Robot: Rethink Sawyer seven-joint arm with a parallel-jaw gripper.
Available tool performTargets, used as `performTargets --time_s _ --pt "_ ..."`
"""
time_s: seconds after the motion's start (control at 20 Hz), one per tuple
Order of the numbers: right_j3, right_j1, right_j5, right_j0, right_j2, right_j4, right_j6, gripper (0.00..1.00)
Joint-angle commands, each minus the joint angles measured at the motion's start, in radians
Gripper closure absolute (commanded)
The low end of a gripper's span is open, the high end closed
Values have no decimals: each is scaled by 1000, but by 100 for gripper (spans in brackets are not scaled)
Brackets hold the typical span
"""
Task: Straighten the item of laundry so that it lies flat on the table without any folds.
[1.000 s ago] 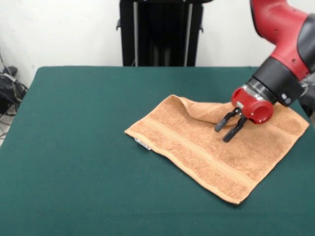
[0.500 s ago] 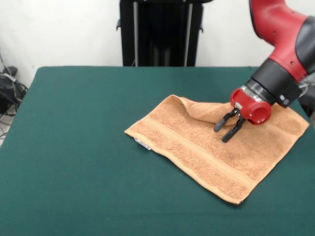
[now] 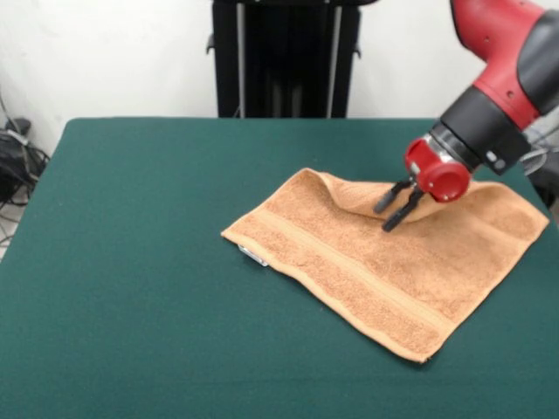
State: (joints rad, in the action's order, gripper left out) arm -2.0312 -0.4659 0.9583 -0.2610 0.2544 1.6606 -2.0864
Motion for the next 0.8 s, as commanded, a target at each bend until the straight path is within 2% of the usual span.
performTargets --time_s 0.05,0.2,0.4,0.65,0.8 --pt "-106 -56 -136 19 139 153 -31 0" --pt "-118 -72 -139 26 155 193 -3 0" --pt "-119 -34 -156 5 127 152 -56 0" --pt "-138 6 -282 -2 101 56 -184 0" --pt "-153 -17 -302 -5 100 67 -177 0"
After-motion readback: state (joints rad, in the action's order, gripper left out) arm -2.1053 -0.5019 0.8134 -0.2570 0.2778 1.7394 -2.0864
